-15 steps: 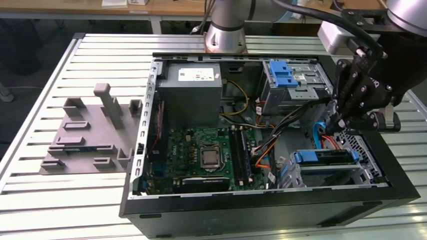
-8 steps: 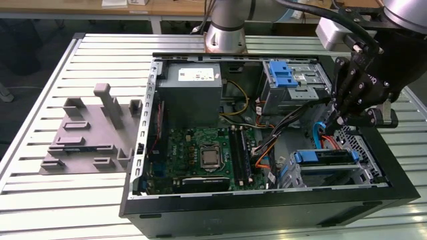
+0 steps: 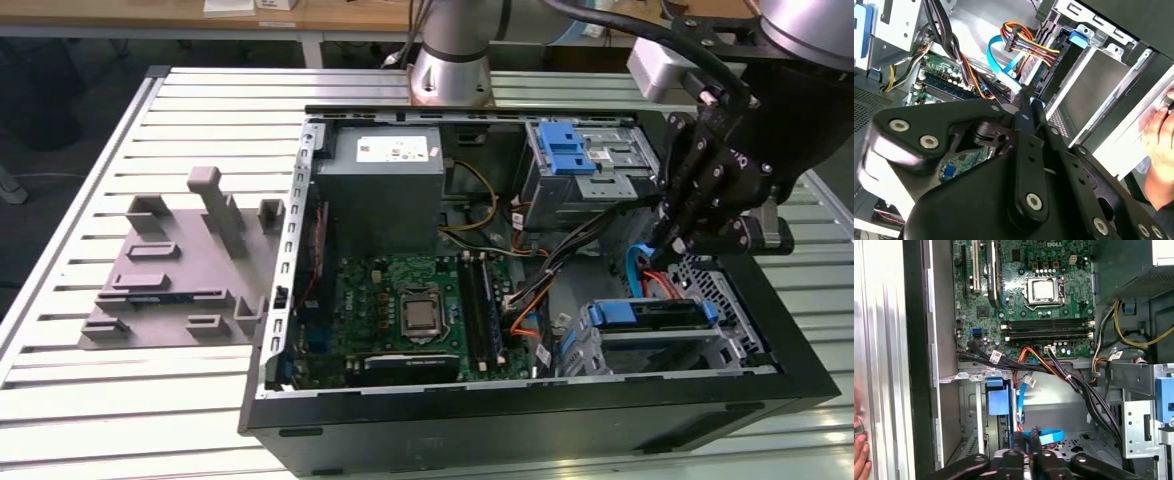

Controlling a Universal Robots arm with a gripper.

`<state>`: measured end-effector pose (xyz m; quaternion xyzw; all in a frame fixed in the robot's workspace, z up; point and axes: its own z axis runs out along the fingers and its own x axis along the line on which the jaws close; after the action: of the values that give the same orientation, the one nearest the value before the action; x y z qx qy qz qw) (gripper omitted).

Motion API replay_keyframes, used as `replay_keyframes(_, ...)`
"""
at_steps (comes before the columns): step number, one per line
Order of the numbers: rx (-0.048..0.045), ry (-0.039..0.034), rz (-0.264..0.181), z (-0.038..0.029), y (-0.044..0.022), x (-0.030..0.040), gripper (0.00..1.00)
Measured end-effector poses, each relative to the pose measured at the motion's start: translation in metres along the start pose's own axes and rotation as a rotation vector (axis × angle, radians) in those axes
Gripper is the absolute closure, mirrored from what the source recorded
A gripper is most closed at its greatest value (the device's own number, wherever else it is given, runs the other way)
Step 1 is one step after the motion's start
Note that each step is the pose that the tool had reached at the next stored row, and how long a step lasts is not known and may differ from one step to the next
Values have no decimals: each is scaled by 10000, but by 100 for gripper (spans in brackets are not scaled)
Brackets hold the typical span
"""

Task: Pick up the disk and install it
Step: 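Insert the second disk wire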

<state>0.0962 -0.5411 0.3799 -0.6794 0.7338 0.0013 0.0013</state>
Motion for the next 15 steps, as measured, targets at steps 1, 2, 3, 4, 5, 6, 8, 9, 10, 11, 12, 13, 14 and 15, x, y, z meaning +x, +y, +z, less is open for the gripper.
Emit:
replay_keyframes(1, 0, -1, 0, 5, 0, -2, 82)
replay_keyframes(2, 0, -1, 1, 10, 0, -3, 76)
replay_keyframes(3, 0, 0, 0, 15, 0, -4, 76)
replay_keyframes(4, 0, 1, 0, 20, 1, -5, 76)
replay_keyframes(5, 0, 1, 1, 25, 1, -5, 76)
replay_keyframes(6, 0, 0, 0, 32, 0, -5, 76)
replay_keyframes(8, 0, 0, 0, 45, 1, -5, 76)
replay_keyframes(9, 0, 0, 0, 51, 1, -5, 76)
replay_keyframes(10, 0, -1, 1, 58, 1, -5, 76)
replay_keyframes(11, 0, 0, 0, 65, 1, -5, 76)
replay_keyframes(12, 0, 0, 0, 72, 0, -5, 76)
replay_keyframes(13, 0, -1, 0, 80, 0, -5, 76)
replay_keyframes(14, 0, -1, 0, 88, 1, -5, 76)
replay_keyframes(15, 0, -1, 0, 96, 1, -5, 76)
